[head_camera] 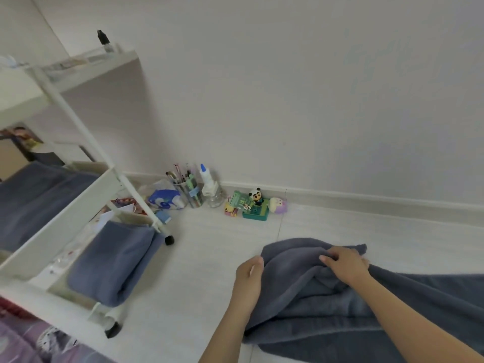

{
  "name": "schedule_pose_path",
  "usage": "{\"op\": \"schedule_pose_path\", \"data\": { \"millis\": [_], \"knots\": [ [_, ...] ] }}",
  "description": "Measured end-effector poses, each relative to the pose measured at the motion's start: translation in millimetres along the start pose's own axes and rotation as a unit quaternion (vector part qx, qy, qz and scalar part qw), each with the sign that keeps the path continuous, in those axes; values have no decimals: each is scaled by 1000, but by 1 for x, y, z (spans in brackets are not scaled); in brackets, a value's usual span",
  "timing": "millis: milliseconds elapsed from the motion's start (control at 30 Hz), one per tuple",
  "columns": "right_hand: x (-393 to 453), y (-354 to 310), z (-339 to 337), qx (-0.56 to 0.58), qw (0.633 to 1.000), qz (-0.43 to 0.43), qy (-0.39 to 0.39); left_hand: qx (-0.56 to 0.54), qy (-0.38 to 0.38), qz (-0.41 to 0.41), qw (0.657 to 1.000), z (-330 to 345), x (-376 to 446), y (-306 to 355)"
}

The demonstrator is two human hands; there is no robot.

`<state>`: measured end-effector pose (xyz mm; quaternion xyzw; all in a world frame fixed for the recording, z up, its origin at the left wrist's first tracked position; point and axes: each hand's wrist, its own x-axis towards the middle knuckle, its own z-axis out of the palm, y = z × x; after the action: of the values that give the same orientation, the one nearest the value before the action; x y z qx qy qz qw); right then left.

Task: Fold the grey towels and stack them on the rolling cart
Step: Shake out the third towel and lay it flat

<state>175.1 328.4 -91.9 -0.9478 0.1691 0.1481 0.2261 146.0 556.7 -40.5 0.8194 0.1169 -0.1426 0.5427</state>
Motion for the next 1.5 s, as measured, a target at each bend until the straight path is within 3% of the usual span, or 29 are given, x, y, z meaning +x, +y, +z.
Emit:
{"op": "schedule_pose_path", "data": {
  "millis": [100, 233, 400, 500, 700, 867, 967, 1033, 1100, 1133, 1233, 1400, 1500],
  "knots": [
    [-14, -21, -30, 50, 990, -130, 25, 7, -72, 37, 997, 7, 5, 13],
    [-35, -57, -67, 206, 934, -287, -53, -71, -130, 89, 985, 3, 7, 28],
    [-49, -88, -89, 284, 891, -336, -114, -121, -175, 78, 974, -26, 7, 41],
    [-48, -94, -91, 299, 885, -320, -159, -149, -126, 86, 977, -47, 3, 41],
    [-36, -110, -68, 96, 920, -258, -281, -357, -23, 53, 932, -95, -2, 34],
    [-17, -139, -61, -144, 919, -264, -255, -405, 158, -10, 900, -146, 4, 14],
    [-7, -173, -70, -241, 925, -254, -152, -373, 230, -11, 899, -170, 3, 0],
    [4, -206, -68, -88, 966, -238, -40, -328, 290, -33, 898, -186, 2, -12],
    [9, -237, -60, 97, 957, -263, 76, -260, 324, -46, 909, -194, 4, -23],
    [9, -253, -53, 155, 941, -290, 81, -228, 336, -48, 913, -196, 6, -30],
    [5, -281, -19, 227, 911, -340, -54, -95, 338, -74, 933, -197, 14, -47],
    [17, -257, 46, 75, 932, -329, -136, 110, 266, -90, 953, -183, 30, -77],
    [18, -225, 76, -36, 944, -285, -162, 199, 216, -46, 955, -166, 36, -94]
  ]
}}
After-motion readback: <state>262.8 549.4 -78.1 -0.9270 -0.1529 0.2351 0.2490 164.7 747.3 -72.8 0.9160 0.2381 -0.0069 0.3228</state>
